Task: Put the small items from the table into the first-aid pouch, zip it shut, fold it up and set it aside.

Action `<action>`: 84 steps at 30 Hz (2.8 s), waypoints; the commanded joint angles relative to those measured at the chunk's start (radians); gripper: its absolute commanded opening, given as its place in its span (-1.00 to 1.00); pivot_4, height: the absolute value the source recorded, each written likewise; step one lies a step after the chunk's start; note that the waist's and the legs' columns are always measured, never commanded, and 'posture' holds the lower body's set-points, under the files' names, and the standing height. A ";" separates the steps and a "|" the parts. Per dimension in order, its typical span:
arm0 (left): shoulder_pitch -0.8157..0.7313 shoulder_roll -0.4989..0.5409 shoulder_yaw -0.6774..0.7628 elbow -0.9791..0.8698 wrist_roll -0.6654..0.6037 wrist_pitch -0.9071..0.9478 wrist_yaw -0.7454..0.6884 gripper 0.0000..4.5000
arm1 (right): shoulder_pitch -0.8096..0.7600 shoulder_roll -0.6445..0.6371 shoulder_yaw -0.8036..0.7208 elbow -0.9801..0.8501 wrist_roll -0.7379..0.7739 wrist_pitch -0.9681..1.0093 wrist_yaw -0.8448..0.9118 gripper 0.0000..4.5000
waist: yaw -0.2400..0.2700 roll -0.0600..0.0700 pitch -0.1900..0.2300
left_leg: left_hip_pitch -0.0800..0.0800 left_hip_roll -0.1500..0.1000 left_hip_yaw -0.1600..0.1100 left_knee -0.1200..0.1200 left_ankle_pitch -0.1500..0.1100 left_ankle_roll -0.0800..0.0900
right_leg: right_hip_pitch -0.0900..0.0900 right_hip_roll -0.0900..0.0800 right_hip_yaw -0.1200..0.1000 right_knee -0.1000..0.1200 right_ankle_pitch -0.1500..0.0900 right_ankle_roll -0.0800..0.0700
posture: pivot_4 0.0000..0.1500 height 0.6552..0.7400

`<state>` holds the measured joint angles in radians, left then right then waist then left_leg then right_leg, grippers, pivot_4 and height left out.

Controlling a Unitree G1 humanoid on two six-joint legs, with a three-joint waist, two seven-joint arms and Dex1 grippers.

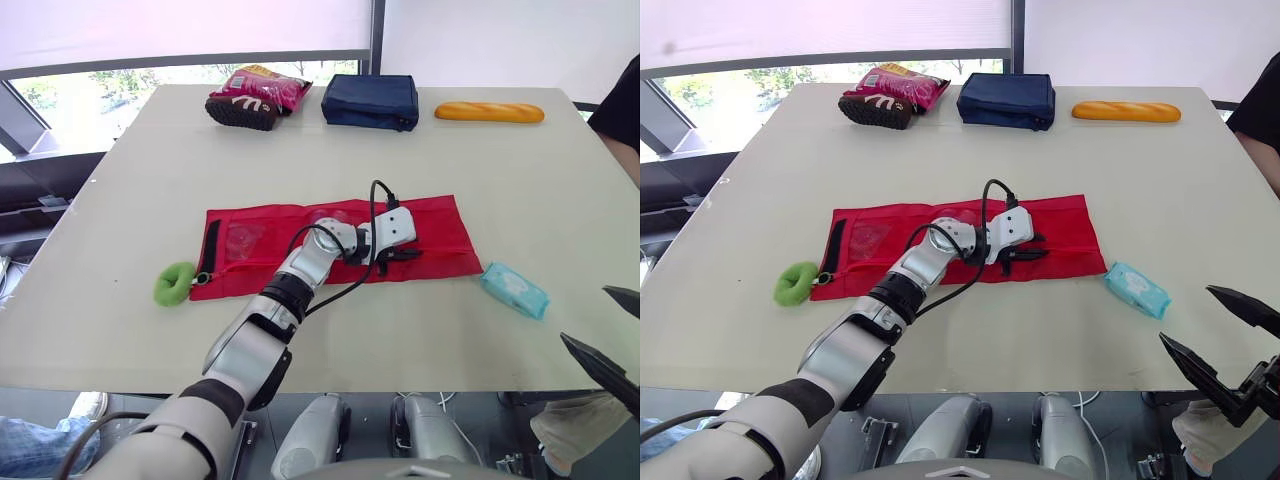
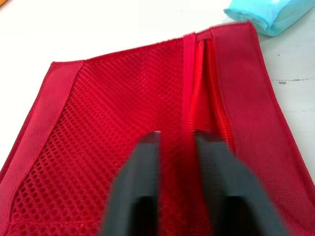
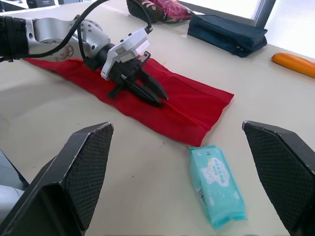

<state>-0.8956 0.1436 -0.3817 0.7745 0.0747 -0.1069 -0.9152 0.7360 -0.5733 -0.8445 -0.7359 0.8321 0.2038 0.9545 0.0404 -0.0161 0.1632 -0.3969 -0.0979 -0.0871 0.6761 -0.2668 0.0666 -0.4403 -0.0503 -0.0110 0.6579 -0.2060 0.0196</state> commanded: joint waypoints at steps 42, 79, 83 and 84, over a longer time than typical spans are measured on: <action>0.169 0.110 0.045 -0.474 -0.099 0.296 -0.130 -1.00 | -0.656 -0.294 0.587 0.680 -0.501 0.046 0.071 -0.35 | -0.001 0.002 -0.001 | 0.001 0.000 0.001 0.001 0.002 -0.003 | 0.000 0.000 0.001 0.001 0.001 -0.001 | 1.00 0.99; 0.224 -0.039 -0.108 -0.684 -0.180 0.495 -0.161 -1.00 | -0.870 0.402 0.674 -0.049 -0.346 1.059 -1.083 -0.86 | -0.005 0.004 -0.001 | -0.002 0.000 0.000 0.005 0.002 -0.003 | -0.001 0.001 0.001 0.002 0.001 0.000 | 1.00 0.99; 0.228 -0.051 -0.114 -0.689 -0.181 0.499 -0.157 -1.00 | -0.880 0.447 0.730 0.006 -0.435 1.002 -1.127 -0.86 | -0.009 0.006 -0.002 | -0.002 -0.001 0.000 0.005 0.002 -0.003 | -0.002 0.001 0.001 0.003 0.001 0.000 | 1.00 0.99; 0.228 -0.055 -0.116 -0.687 -0.180 0.498 -0.155 -1.00 | -0.876 0.454 0.740 0.021 -0.454 0.981 -1.135 -0.86 | -0.011 0.006 -0.002 | -0.002 -0.001 0.000 0.005 0.002 -0.003 | -0.002 0.001 0.001 0.003 0.001 0.000 | 1.00 0.99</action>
<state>-0.6674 0.1166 -0.4569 0.1278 -0.0816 0.3955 -1.0485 -0.1177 -0.1364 -0.1281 -0.7273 0.4310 1.2641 -0.1506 0.0290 -0.0105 0.1615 -0.3987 -0.0987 -0.0869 0.6808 -0.2652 0.0638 -0.4421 -0.0494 -0.0097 0.6606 -0.2048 0.0197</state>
